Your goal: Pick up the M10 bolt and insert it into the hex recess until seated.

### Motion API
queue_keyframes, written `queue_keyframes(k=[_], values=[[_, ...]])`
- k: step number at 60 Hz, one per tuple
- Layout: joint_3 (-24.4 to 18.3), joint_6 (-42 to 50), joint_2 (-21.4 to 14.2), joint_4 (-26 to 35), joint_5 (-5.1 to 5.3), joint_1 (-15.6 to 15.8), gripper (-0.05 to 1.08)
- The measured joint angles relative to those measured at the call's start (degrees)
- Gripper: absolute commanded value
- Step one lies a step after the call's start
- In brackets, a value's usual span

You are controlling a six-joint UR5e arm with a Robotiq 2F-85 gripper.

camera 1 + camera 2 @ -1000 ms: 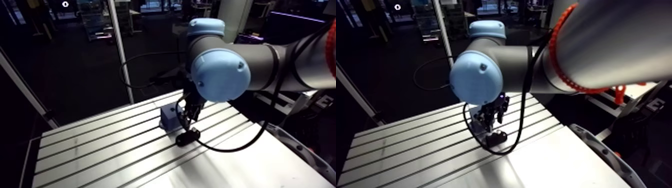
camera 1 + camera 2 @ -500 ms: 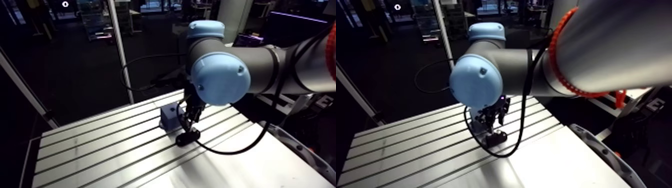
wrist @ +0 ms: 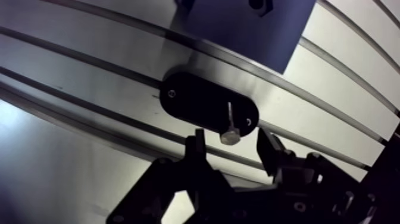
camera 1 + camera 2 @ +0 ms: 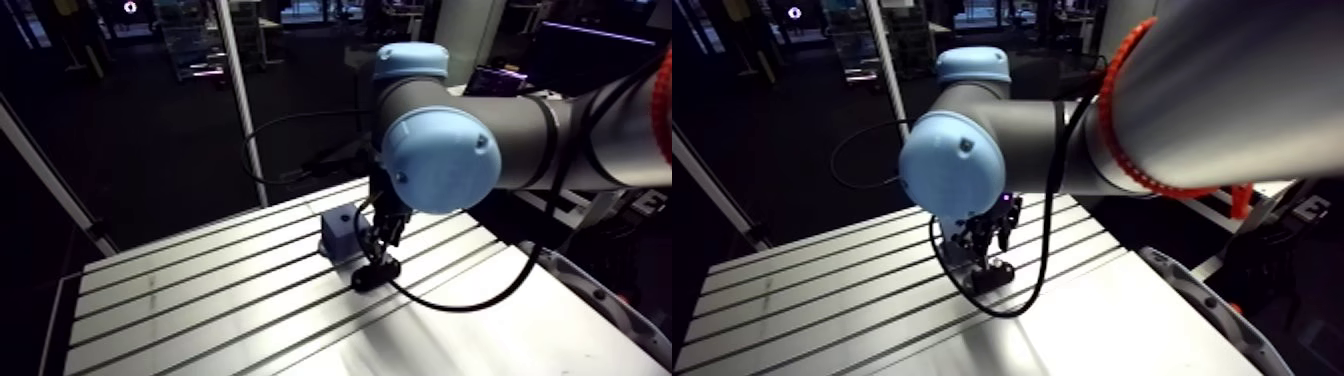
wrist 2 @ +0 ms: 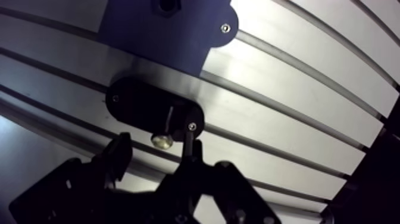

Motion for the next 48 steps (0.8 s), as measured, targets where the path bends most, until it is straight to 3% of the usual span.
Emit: queue_keyframes(k=[48], values=[[0.3, 0.0, 1.0, -1.2, -0.24, 0.0, 0.49]])
